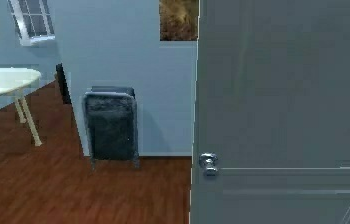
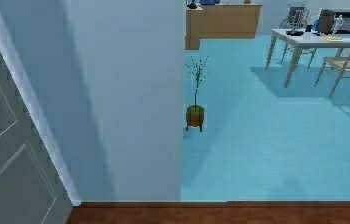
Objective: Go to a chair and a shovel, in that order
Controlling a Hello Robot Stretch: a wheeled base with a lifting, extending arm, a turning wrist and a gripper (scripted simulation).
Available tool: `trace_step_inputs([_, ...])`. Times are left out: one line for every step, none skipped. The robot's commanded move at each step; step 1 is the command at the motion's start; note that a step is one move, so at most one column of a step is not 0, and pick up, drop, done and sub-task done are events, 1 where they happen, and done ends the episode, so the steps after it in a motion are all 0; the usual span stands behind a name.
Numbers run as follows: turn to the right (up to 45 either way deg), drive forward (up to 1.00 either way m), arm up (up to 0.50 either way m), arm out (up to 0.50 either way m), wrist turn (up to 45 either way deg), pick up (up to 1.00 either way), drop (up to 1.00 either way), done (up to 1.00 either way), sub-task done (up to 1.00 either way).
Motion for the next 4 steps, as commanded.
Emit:
trace_step_inputs([-36.0, 0.0, 0.0, 0.0, 0.0, 0.0, 0.0, 0.0, 0.0])
trace_step_inputs([0.0, 0.75, 0.0, 0.0, 0.0, 0.0, 0.0, 0.0, 0.0])
trace_step_inputs([42.0, 0.0, 0.0, 0.0, 0.0, 0.0, 0.0, 0.0, 0.0])
trace_step_inputs([0.0, 0.45, 0.0, 0.0, 0.0, 0.0, 0.0, 0.0, 0.0])
